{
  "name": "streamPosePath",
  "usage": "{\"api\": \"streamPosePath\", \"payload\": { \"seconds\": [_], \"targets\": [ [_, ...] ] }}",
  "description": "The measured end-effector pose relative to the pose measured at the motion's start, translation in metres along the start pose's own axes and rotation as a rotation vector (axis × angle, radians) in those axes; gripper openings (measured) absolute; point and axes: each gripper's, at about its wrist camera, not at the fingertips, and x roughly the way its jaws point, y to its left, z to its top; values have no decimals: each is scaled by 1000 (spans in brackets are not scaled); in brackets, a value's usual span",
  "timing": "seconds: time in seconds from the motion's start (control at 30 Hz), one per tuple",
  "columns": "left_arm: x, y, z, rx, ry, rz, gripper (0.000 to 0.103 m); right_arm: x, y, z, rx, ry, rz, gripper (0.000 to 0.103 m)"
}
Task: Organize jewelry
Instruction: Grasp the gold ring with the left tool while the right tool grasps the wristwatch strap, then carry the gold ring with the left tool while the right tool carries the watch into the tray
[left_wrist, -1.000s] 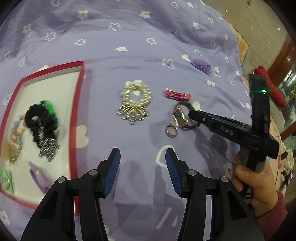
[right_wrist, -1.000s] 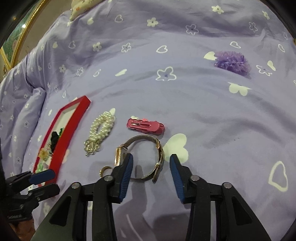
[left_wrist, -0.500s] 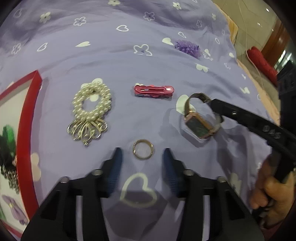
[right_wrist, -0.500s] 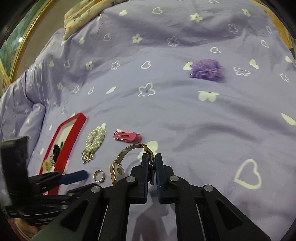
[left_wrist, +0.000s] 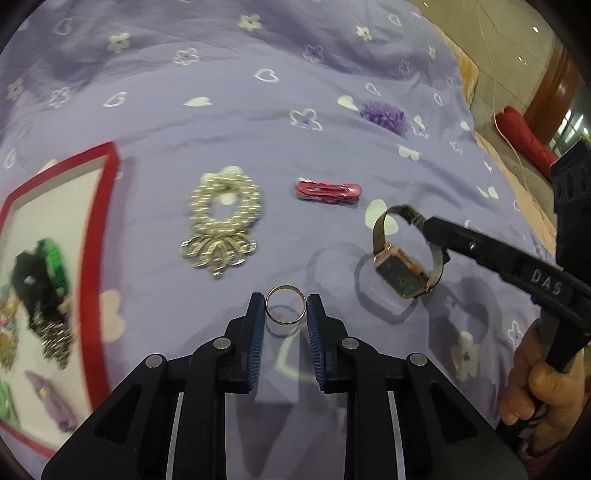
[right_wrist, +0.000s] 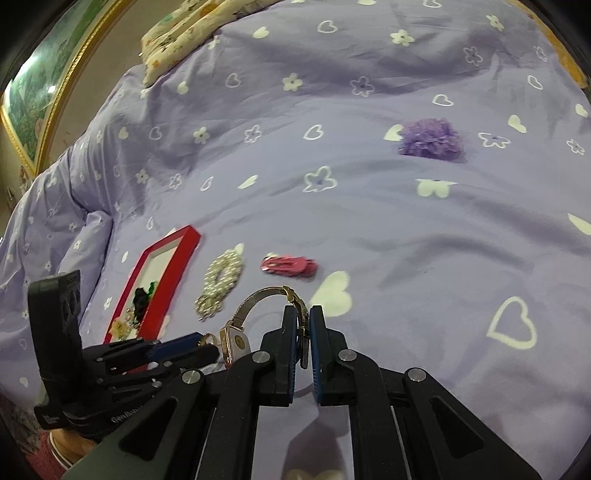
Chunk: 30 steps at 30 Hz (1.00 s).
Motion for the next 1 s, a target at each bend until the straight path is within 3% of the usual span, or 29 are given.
{"api": "streamPosePath", "payload": {
  "seconds": [0.53,1.0],
  "targets": [
    [-76,70,-38,-147,-99,66,21,20,81,-17,-105,69,129,7],
    [-116,127,-70,-272,-146,139,21,43,143,-25,-182,107,209,7]
  ]
}}
